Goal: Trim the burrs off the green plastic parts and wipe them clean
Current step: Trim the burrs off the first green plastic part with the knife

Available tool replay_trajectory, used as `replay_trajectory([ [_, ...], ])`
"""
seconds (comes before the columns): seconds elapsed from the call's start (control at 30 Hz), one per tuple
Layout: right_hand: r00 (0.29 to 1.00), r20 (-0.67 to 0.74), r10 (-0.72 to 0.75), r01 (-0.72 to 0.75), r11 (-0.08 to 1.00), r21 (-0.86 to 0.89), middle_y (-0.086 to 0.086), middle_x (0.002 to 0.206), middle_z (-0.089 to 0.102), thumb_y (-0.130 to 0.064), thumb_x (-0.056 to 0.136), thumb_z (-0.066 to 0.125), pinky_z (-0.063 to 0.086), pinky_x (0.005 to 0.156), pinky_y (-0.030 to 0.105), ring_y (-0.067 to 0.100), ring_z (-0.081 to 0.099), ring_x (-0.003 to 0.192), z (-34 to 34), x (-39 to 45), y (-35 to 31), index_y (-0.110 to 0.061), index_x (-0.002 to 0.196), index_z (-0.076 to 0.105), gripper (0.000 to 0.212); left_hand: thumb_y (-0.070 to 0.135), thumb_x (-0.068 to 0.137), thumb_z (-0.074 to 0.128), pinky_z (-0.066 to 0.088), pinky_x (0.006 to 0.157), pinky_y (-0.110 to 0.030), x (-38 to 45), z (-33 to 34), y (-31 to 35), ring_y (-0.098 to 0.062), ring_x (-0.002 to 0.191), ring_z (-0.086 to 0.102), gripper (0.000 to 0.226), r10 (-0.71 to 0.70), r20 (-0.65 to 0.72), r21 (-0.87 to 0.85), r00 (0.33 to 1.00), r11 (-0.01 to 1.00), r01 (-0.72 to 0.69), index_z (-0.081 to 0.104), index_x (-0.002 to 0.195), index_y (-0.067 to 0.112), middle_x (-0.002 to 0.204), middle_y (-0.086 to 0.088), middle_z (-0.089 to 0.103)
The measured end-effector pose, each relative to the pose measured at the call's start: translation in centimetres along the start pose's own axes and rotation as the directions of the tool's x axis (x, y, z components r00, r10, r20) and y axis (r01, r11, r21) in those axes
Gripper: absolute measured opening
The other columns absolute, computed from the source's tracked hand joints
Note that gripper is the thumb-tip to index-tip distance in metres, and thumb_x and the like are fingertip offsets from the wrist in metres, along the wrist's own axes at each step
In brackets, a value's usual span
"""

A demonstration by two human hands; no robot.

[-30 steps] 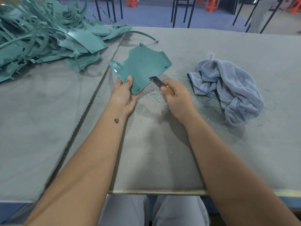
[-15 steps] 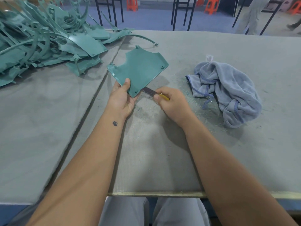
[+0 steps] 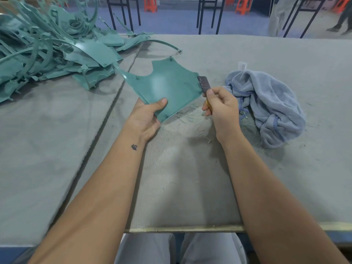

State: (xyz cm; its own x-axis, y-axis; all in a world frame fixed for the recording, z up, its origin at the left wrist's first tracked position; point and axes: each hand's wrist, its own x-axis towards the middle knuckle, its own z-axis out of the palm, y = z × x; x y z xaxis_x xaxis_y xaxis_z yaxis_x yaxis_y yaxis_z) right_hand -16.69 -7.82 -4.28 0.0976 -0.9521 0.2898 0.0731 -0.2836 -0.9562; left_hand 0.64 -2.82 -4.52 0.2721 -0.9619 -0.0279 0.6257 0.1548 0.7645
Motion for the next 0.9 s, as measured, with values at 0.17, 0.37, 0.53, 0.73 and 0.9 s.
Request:
replay_trajectory([
  [0.17, 1.0, 0.004, -0.004, 0.004, 1.0, -0.021, -0.002, 0.061, 0.052, -0.008, 0.099, 0.048, 0.039, 0.058, 0.018, 0.007, 0.043, 0.057, 0.2, 0.1, -0.1, -0.019, 0.084, 0.063, 0.024, -0.013, 0.086, 0.055, 0.059, 0.068, -0.031, 0.1, 0.1, 0.0, -0.019, 0.087, 0.073, 0.031, 0.045, -0.009, -0.023, 0.999, 0.999, -0.045, 0.065, 0.105, 0.009, 0.093, -0.005, 0.076],
  [0.37, 1.0, 0.019, 0.001, 0.001, 0.998, -0.065, -0.004, 0.071, 0.055, -0.005, 0.101, 0.042, 0.039, 0.058, 0.015, 0.007, 0.041, 0.059, 0.4, 0.4, 0.2, -0.021, 0.083, 0.057, 0.028, -0.015, 0.085, 0.056, 0.059, 0.075, -0.033, 0.1, 0.0, 0.3, -0.018, 0.091, 0.072, 0.034, 0.111, -0.009, 0.017, 0.994, 0.994, -0.111, 0.065, 0.106, 0.01, 0.094, -0.003, 0.076],
  [0.53, 0.997, 0.071, 0.002, 0.008, 0.99, -0.137, -0.005, 0.066, 0.049, -0.008, 0.101, 0.043, 0.034, 0.055, 0.019, 0.006, 0.038, 0.056, 0.3, 0.6, 0.8, -0.021, 0.084, 0.058, 0.026, -0.016, 0.087, 0.053, 0.06, 0.07, -0.035, -0.1, 0.0, 0.4, -0.019, 0.088, 0.073, 0.034, 0.099, 0.024, -0.018, 0.995, 0.995, -0.099, 0.064, 0.105, 0.01, 0.093, -0.003, 0.076],
  [0.73, 0.993, 0.112, 0.023, -0.011, 0.994, -0.113, -0.004, 0.062, 0.046, -0.006, 0.1, 0.042, 0.034, 0.053, 0.013, 0.006, 0.039, 0.059, 0.1, 0.6, 0.9, -0.02, 0.081, 0.057, 0.028, -0.016, 0.089, 0.05, 0.061, 0.074, -0.038, -0.3, -0.1, 0.4, -0.021, 0.09, 0.072, 0.034, 0.098, 0.03, -0.034, 0.995, 0.995, -0.097, 0.062, 0.109, 0.009, 0.094, -0.004, 0.076],
  [0.9, 0.988, 0.137, 0.064, -0.05, 0.994, -0.102, -0.001, 0.061, 0.045, -0.004, 0.1, 0.042, 0.032, 0.051, 0.013, 0.005, 0.037, 0.054, -0.2, 0.7, 0.7, -0.018, 0.078, 0.057, 0.029, -0.015, 0.089, 0.05, 0.06, 0.076, -0.04, -0.3, -0.3, 0.4, -0.021, 0.09, 0.072, 0.034, 0.091, 0.018, -0.043, 0.996, 0.995, -0.09, 0.062, 0.11, 0.009, 0.094, -0.005, 0.075],
])
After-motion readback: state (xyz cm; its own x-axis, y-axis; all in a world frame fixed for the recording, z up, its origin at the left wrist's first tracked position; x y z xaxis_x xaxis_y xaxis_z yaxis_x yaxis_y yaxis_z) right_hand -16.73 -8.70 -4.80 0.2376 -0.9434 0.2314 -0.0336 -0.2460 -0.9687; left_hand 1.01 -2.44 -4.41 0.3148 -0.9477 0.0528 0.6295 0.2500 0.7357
